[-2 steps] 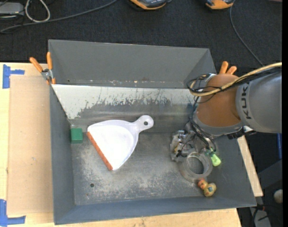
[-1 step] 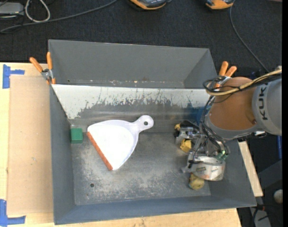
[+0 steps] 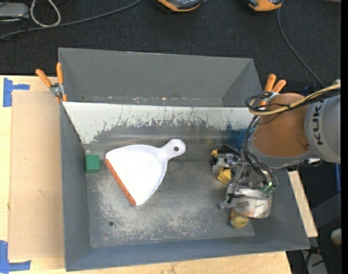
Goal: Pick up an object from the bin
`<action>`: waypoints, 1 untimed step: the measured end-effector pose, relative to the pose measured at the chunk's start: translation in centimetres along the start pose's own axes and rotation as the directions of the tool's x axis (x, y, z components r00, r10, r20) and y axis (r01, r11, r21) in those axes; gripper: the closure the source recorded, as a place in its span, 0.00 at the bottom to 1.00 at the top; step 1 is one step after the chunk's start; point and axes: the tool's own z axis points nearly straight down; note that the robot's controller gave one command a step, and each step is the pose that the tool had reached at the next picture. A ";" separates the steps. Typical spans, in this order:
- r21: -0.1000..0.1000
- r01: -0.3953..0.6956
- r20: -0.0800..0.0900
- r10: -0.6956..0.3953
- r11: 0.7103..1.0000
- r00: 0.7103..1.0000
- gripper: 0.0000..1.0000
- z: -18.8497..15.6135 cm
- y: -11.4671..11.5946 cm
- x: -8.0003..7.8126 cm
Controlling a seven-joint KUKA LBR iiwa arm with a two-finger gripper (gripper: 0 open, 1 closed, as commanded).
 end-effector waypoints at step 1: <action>0.005 0.013 0.006 -0.013 1.000 1.000 0.00 0.2 0.8 1.5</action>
Offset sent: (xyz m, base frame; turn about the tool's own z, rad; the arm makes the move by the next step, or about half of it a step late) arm -0.0034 -0.0492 0.1171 -0.4514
